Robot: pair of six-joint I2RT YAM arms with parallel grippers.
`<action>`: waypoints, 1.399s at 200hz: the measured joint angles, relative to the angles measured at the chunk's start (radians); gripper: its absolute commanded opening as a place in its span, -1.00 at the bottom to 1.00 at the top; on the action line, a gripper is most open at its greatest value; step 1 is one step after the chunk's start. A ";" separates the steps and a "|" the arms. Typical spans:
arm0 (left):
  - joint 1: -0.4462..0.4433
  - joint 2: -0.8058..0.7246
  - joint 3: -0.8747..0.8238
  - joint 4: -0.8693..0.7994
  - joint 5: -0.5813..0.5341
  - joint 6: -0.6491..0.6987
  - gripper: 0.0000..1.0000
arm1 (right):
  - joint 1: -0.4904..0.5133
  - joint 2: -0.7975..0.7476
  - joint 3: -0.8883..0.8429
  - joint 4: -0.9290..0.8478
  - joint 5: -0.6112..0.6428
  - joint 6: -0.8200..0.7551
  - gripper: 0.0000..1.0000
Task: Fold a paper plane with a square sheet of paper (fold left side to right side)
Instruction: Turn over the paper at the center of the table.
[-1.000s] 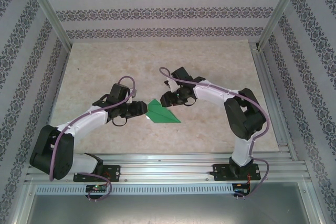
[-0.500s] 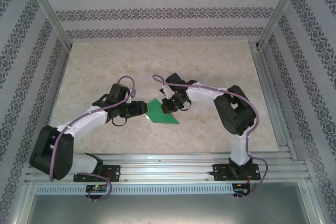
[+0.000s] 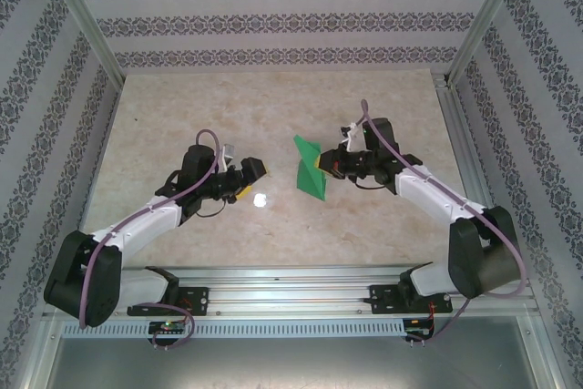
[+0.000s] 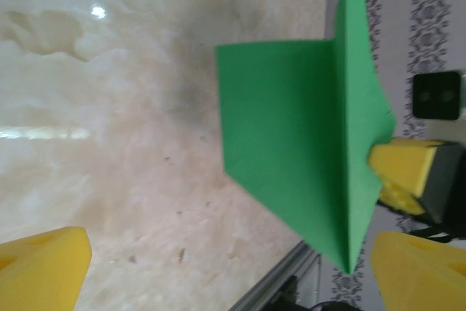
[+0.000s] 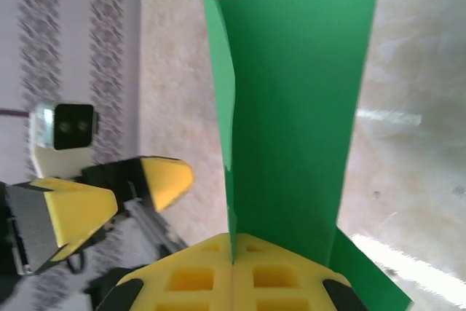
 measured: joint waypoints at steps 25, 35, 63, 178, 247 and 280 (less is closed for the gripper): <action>-0.061 0.026 0.035 0.129 0.019 -0.108 0.72 | -0.026 -0.061 -0.091 0.121 -0.037 0.152 -0.99; -0.095 0.050 0.062 0.175 0.024 -0.140 0.65 | -0.027 -0.076 -0.108 0.158 -0.045 0.197 -0.98; -0.166 0.141 0.149 0.275 0.029 -0.206 0.41 | -0.026 -0.111 -0.126 0.232 -0.068 0.276 -0.96; -0.226 0.319 0.266 0.360 0.022 -0.267 -0.41 | 0.002 -0.163 -0.168 0.371 -0.108 0.420 -0.92; -0.229 0.317 0.268 0.380 0.014 -0.251 -0.89 | -0.019 -0.198 -0.169 0.331 -0.103 0.426 -0.29; -0.229 0.310 0.272 0.367 -0.006 -0.220 -0.90 | -0.123 -0.354 -0.172 0.170 -0.069 0.349 0.29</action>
